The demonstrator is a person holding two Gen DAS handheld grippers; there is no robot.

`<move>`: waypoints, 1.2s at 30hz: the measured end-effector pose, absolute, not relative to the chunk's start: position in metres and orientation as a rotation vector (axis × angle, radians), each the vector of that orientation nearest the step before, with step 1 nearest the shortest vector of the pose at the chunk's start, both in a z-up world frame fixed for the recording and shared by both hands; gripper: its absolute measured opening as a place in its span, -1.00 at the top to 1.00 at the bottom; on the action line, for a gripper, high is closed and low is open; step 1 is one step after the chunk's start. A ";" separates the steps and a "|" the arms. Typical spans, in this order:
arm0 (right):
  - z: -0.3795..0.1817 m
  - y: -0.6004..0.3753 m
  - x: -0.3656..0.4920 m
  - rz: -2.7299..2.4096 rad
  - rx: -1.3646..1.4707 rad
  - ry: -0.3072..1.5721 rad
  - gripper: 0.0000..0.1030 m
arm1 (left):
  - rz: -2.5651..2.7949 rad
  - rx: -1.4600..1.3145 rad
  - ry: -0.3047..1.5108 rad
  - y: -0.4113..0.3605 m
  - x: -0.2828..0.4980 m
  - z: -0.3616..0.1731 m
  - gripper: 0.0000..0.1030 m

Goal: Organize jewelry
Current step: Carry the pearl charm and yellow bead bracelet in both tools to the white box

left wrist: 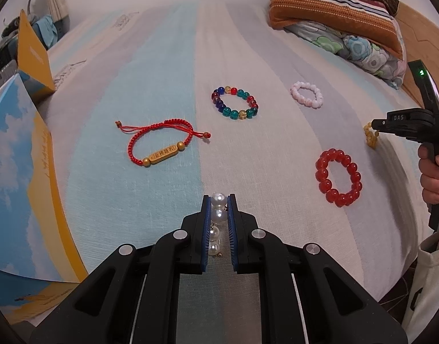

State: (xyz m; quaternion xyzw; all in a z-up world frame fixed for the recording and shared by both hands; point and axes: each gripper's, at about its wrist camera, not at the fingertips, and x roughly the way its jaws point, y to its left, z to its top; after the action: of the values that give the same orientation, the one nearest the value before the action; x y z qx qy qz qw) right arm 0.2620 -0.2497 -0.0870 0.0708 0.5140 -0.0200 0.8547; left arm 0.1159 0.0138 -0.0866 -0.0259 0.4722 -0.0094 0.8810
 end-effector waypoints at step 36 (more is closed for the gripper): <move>-0.013 -0.195 0.213 0.043 0.093 0.976 0.82 | 0.009 -0.047 0.898 0.027 0.098 -0.014 0.79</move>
State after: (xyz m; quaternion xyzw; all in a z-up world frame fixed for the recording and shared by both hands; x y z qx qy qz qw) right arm 0.2134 -0.1953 -0.0125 0.0447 0.4688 0.0207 0.8819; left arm 0.0982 0.0275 -0.0136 -0.0226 0.4339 0.0046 0.9007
